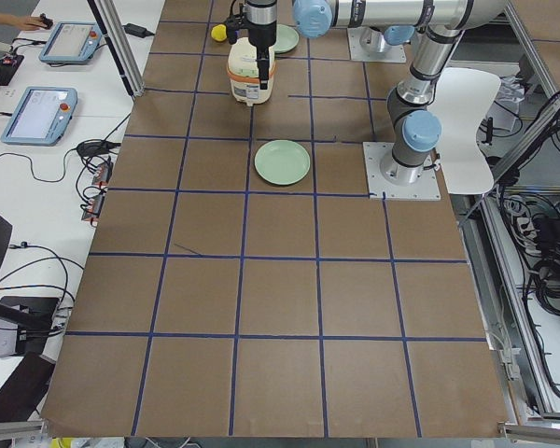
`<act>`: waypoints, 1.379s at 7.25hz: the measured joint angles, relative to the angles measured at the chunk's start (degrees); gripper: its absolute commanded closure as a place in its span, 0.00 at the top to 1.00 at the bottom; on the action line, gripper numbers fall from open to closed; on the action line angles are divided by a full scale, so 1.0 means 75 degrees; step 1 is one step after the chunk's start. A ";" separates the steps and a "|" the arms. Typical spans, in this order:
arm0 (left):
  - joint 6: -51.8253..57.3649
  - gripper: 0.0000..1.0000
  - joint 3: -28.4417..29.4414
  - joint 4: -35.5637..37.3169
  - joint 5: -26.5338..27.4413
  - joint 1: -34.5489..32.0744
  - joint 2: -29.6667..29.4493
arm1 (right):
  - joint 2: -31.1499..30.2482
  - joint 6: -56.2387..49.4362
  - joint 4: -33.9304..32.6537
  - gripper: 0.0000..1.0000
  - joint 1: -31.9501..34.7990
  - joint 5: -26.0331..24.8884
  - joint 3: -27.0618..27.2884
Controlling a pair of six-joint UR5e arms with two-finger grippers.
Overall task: Press rice cooker button
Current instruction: 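Move the right gripper over the rice cooker's lid button, then press down on the rice cooker's lid button with the right gripper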
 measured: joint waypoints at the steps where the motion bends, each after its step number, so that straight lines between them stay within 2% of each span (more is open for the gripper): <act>1: 0.0000 1.00 0.0000 -0.0002 0.0000 0.0000 0.0000 | 0.0094 0.0006 -0.0025 0.11 0.0012 0.0010 0.0000; 6: 0.0000 1.00 0.0000 0.0003 0.0002 0.0000 0.0000 | 0.0635 0.0045 -0.0487 0.11 0.0329 0.0023 -0.0004; 10: 0.0000 1.00 0.0000 0.0004 0.0004 0.0000 0.0000 | 0.0688 0.0049 -0.0575 0.11 0.0302 0.0021 0.0126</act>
